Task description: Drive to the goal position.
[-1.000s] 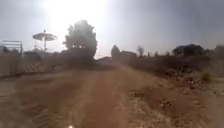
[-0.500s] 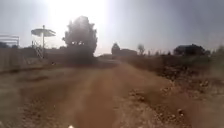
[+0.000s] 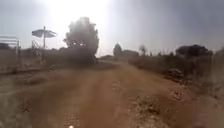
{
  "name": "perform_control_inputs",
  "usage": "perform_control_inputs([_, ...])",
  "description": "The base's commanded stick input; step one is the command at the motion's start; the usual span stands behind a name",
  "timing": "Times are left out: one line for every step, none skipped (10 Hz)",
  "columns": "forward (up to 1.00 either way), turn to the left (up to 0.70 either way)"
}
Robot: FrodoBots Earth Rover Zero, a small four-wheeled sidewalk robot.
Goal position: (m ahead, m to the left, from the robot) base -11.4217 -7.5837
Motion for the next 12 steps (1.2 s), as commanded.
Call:
perform_control_inputs([0.70, 0.00])
perform_control_inputs([0.70, 0.00])
perform_control_inputs([0.70, 0.00])
perform_control_inputs([0.70, 0.00])
perform_control_inputs([0.70, 0.00])
perform_control_inputs([0.70, 0.00])
perform_control_inputs([0.70, 0.00])
perform_control_inputs([0.70, 0.00])
perform_control_inputs([0.70, 0.00])
perform_control_inputs([0.70, 0.00])
perform_control_inputs([0.70, 0.00])
perform_control_inputs([0.70, 0.00])
